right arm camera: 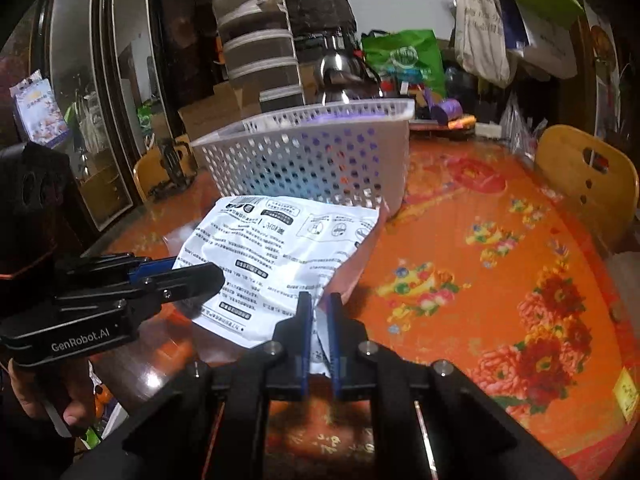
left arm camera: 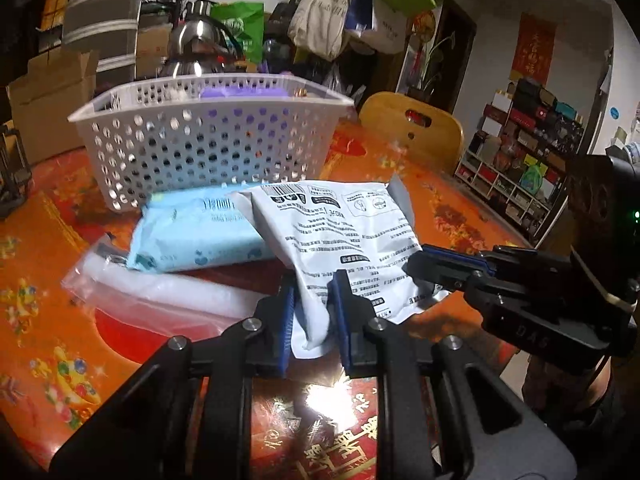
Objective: Organize soft objects
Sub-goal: 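Grasp the paper packet edge with both grippers and lift it, then carry the paper packet into the basket and open both grippers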
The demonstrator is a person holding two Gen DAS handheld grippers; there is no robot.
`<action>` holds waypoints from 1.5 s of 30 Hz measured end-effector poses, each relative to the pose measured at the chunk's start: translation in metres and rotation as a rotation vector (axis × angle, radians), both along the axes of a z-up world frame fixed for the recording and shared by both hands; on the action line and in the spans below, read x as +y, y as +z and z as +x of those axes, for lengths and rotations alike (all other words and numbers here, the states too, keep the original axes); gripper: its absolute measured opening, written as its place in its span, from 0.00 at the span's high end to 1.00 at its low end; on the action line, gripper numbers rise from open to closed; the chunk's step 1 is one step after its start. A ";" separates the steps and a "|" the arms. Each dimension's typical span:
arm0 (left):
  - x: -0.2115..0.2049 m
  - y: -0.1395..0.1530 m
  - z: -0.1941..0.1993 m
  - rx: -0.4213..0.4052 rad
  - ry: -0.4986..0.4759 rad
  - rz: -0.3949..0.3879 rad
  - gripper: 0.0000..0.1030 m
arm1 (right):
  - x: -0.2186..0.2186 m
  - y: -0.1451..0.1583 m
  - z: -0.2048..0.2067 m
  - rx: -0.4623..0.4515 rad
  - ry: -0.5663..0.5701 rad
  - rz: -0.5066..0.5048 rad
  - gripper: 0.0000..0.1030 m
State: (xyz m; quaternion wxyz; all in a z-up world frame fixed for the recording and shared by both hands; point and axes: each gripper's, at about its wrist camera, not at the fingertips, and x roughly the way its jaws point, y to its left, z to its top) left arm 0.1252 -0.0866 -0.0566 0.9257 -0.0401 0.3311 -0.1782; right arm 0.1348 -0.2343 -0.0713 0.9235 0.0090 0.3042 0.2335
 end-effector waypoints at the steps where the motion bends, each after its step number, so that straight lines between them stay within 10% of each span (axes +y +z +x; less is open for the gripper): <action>1: 0.002 0.004 -0.002 -0.010 0.001 -0.006 0.84 | 0.001 0.003 -0.001 -0.009 0.001 0.001 0.94; 23: 0.066 0.112 0.016 -0.161 0.080 -0.050 0.84 | 0.049 0.117 0.055 -0.151 0.097 0.030 0.95; 34: 0.096 0.167 0.147 -0.155 0.097 -0.014 0.84 | 0.076 0.155 0.169 -0.103 0.056 0.009 0.95; 45: 0.104 0.136 0.256 -0.035 0.182 0.059 0.82 | 0.104 0.131 0.241 -0.041 0.071 -0.062 0.99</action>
